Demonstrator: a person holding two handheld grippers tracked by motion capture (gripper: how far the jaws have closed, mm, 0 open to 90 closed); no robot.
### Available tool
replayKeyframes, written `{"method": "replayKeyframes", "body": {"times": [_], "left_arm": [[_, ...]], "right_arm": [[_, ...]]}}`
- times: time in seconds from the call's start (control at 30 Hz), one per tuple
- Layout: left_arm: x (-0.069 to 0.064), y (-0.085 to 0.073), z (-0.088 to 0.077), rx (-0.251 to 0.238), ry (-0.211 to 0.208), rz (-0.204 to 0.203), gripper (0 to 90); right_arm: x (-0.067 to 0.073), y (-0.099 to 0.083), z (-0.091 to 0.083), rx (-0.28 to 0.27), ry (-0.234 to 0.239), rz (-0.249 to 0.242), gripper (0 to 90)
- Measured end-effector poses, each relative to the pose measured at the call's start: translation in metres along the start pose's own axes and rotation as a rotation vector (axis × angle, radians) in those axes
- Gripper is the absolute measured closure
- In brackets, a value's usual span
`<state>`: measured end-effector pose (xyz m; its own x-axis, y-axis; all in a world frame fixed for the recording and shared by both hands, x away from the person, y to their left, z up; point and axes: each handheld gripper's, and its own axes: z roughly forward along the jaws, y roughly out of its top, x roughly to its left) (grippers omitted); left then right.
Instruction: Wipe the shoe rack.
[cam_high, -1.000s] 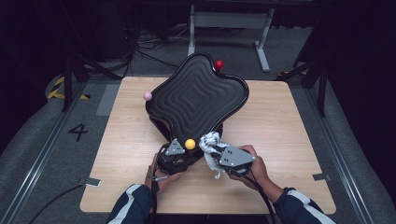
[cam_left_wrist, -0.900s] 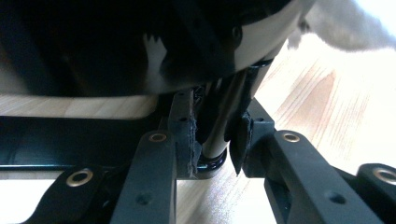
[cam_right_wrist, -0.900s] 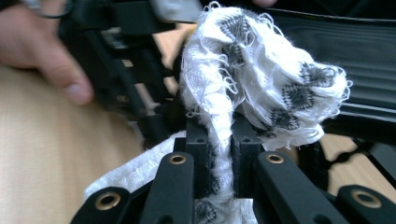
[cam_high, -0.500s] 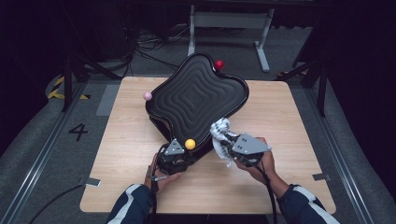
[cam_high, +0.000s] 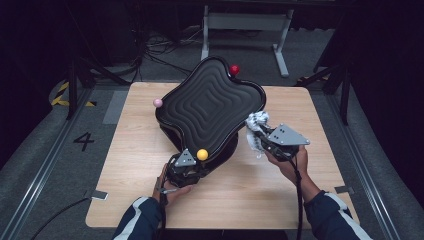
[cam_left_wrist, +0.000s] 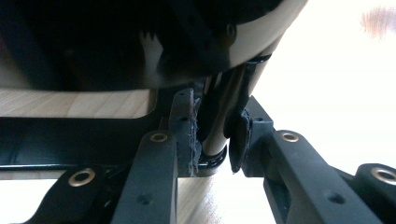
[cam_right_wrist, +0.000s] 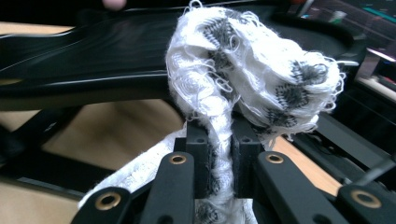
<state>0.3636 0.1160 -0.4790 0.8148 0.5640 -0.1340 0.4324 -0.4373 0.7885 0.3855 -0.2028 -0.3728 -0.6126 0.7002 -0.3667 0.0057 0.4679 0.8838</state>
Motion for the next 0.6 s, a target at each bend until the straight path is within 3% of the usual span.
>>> {"method": "replayKeyframes", "body": {"times": [0.4, 0.5, 0.6], "left_arm": [[0.0, 0.0, 0.0, 0.001, -0.001, 0.0, 72.2], [0.001, -0.001, -0.001, 0.003, -0.005, -0.001, 72.2], [0.001, -0.001, -0.001, 0.001, -0.004, -0.002, 72.2]], "right_arm": [[-0.04, 0.009, -0.004, -0.031, -0.117, 0.054, 81.6], [-0.05, 0.011, -0.002, -0.034, -0.131, 0.081, 81.5], [-0.049, 0.012, -0.001, -0.036, -0.115, 0.071, 81.4]]}}
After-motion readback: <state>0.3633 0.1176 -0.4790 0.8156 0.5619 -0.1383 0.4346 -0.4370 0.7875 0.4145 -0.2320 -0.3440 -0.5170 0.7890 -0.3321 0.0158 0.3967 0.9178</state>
